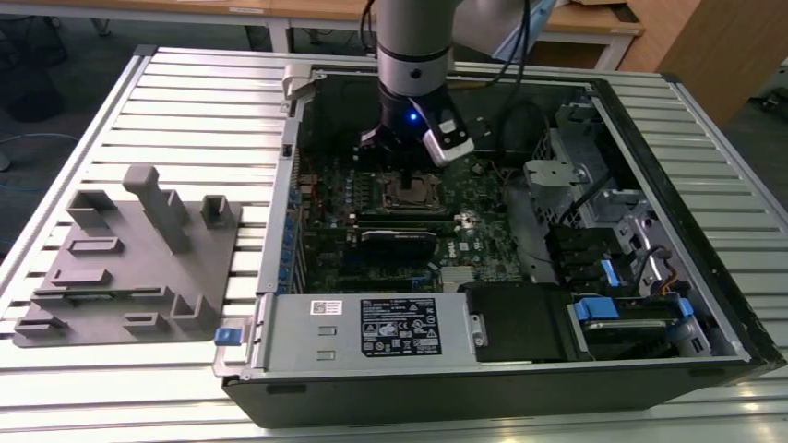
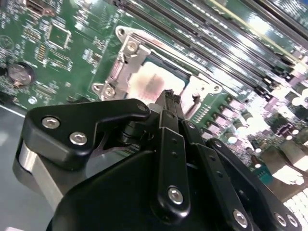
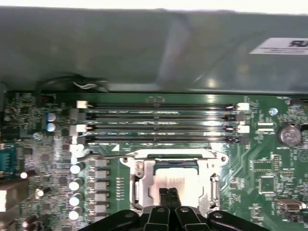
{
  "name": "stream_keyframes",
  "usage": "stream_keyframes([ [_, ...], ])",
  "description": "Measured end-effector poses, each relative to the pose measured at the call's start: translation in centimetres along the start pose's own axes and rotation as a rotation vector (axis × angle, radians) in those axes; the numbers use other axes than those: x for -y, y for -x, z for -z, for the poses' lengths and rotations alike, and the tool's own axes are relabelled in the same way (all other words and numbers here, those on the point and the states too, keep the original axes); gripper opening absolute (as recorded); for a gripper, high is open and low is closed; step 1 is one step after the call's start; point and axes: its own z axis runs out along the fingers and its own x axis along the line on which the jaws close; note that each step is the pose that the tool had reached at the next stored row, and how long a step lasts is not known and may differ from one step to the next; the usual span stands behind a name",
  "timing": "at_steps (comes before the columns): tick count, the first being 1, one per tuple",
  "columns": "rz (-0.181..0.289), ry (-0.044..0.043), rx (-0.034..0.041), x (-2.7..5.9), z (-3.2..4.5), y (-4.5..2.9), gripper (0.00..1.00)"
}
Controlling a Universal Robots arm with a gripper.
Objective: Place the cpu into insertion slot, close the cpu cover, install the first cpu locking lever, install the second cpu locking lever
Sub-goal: 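Close the cpu cover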
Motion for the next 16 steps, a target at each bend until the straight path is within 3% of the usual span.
stream_keyframes([
  [10, -0.046, -0.0033, 0.0020, 0.00, -0.22, 0.73, 0.11],
  [16, -0.048, -0.0039, 0.0018, 0.00, -0.17, 0.75, 0.11],
])
